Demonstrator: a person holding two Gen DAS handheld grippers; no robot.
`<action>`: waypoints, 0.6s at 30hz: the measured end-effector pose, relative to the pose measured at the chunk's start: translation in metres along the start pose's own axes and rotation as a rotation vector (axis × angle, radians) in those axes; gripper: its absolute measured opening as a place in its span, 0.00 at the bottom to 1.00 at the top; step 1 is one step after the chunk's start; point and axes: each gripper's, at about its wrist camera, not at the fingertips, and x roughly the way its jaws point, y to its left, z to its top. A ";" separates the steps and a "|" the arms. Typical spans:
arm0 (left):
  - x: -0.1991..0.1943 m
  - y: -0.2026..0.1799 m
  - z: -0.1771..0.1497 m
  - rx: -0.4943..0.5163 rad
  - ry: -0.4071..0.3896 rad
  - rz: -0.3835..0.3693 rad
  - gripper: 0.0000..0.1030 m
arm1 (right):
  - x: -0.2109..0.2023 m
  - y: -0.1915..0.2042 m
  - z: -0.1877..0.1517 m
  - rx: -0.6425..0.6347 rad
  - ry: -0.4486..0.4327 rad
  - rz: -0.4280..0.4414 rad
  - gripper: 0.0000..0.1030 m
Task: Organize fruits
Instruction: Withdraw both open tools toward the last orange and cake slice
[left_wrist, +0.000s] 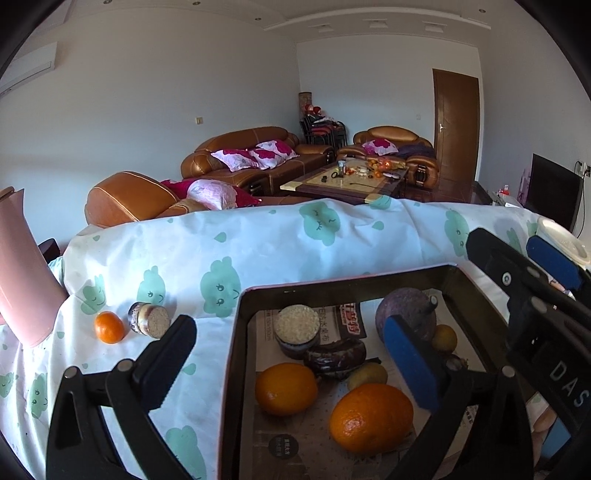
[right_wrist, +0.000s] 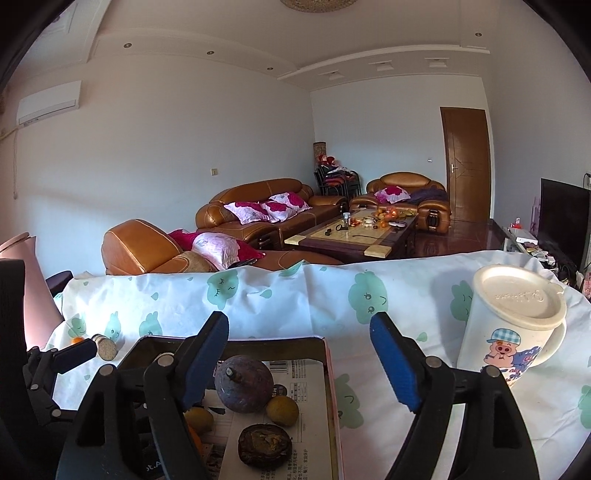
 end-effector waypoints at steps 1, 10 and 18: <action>-0.002 0.001 -0.001 -0.001 -0.005 -0.002 1.00 | -0.001 0.000 0.000 0.002 -0.002 -0.002 0.78; -0.017 0.003 -0.007 0.010 -0.039 0.007 1.00 | -0.014 0.008 -0.005 -0.007 -0.027 -0.007 0.78; -0.033 0.017 -0.015 -0.001 -0.063 0.014 1.00 | -0.031 0.020 -0.011 -0.053 -0.055 -0.045 0.78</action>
